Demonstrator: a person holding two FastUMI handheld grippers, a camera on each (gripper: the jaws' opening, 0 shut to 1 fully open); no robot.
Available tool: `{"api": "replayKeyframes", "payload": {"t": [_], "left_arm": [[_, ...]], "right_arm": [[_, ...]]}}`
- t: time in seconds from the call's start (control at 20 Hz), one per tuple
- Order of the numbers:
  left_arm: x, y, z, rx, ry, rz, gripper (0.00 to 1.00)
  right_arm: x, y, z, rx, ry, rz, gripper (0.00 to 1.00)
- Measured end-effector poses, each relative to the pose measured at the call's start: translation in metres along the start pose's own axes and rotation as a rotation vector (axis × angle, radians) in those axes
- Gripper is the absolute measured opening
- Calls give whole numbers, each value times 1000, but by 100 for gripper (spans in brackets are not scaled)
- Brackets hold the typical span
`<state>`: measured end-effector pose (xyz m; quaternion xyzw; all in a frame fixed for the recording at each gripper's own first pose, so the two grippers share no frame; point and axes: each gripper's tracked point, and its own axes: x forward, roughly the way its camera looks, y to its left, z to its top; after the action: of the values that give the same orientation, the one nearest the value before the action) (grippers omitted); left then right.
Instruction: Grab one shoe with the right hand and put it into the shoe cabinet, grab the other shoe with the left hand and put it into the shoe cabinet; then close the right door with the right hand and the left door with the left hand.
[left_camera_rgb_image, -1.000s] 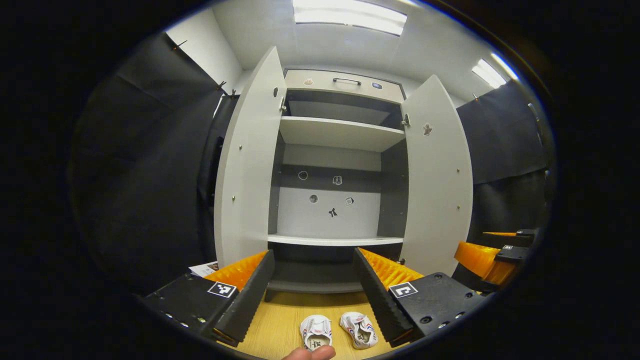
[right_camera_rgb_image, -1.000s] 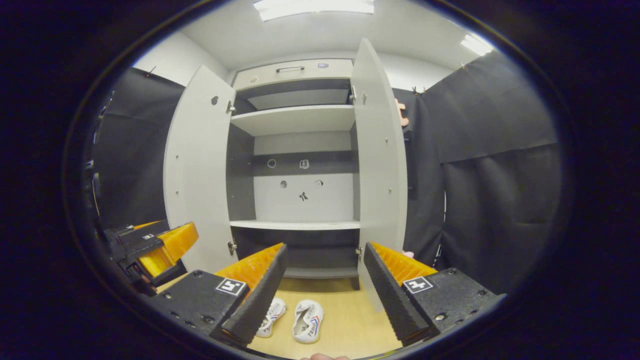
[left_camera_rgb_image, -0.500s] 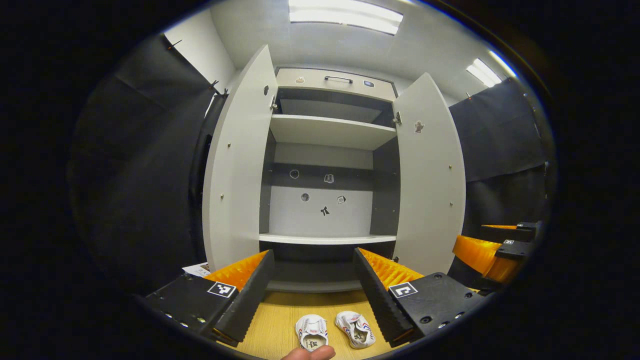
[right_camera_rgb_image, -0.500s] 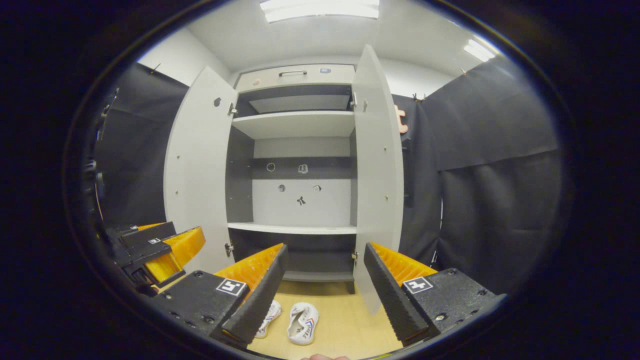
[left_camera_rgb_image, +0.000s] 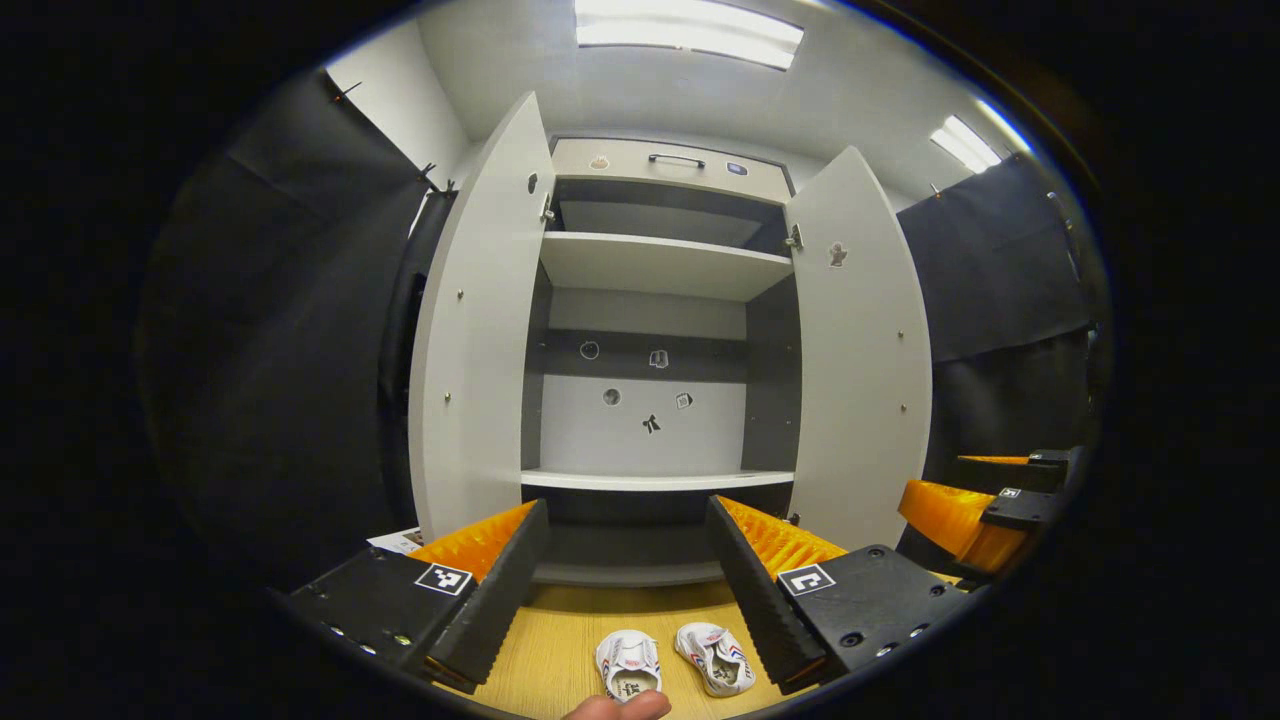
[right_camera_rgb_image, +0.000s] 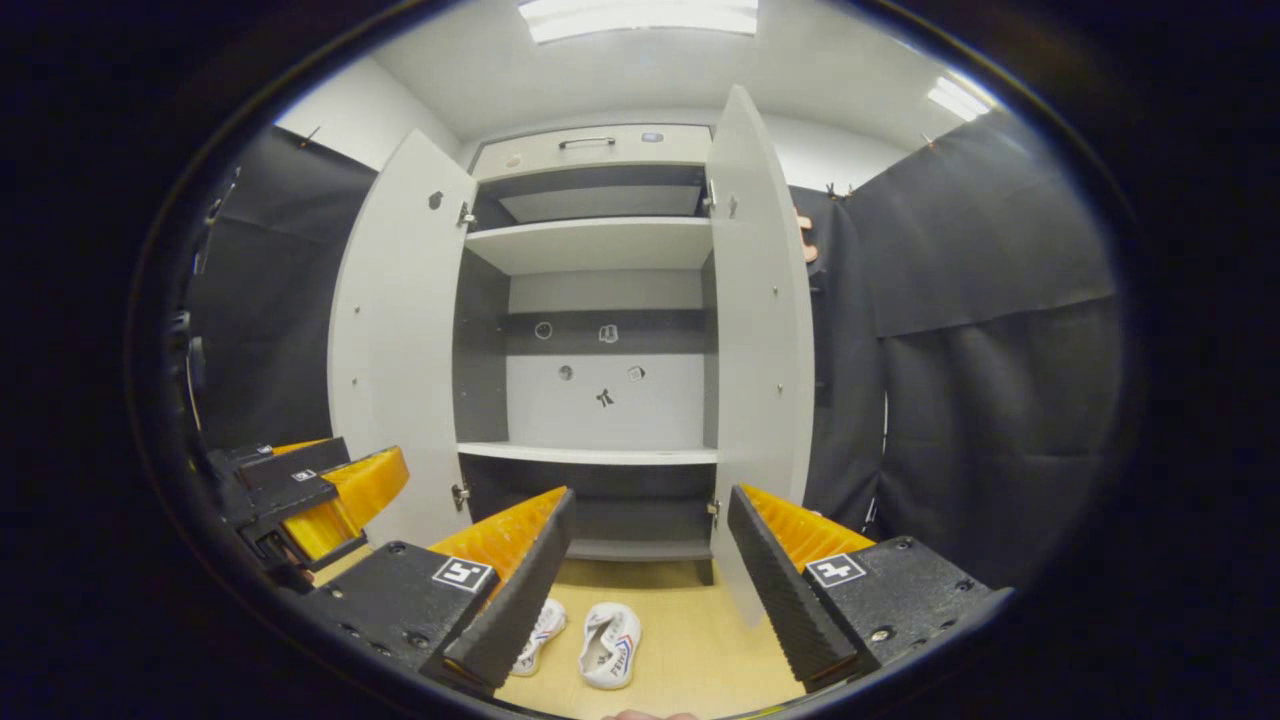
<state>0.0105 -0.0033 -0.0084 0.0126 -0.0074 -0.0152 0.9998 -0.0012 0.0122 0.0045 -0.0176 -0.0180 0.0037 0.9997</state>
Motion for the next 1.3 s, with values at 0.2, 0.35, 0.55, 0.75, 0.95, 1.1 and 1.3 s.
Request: {"api": "replayKeyframes", "payload": {"t": [0.2,0.35,0.55,0.75,0.95,1.1,1.3], "left_arm": [[-4,5,4,6,-11,6,95],[-6,10,3,11,-13,10,95],[-12,20,1,13,-9,30,95],[-16,30,-6,-8,9,42,95],[-18,46,-13,13,21,65,95],[-15,55,-15,21,24,78,95],[-12,65,-23,17,41,88,95]], "right_arm": [[7,14,-18,-13,29,23,99],[18,26,-46,-32,75,42,99],[35,46,-97,-60,160,89,99],[50,67,-157,-50,272,151,99],[70,79,-211,27,408,177,98],[82,80,-246,31,480,173,92],[92,83,-290,24,582,173,83]]}}
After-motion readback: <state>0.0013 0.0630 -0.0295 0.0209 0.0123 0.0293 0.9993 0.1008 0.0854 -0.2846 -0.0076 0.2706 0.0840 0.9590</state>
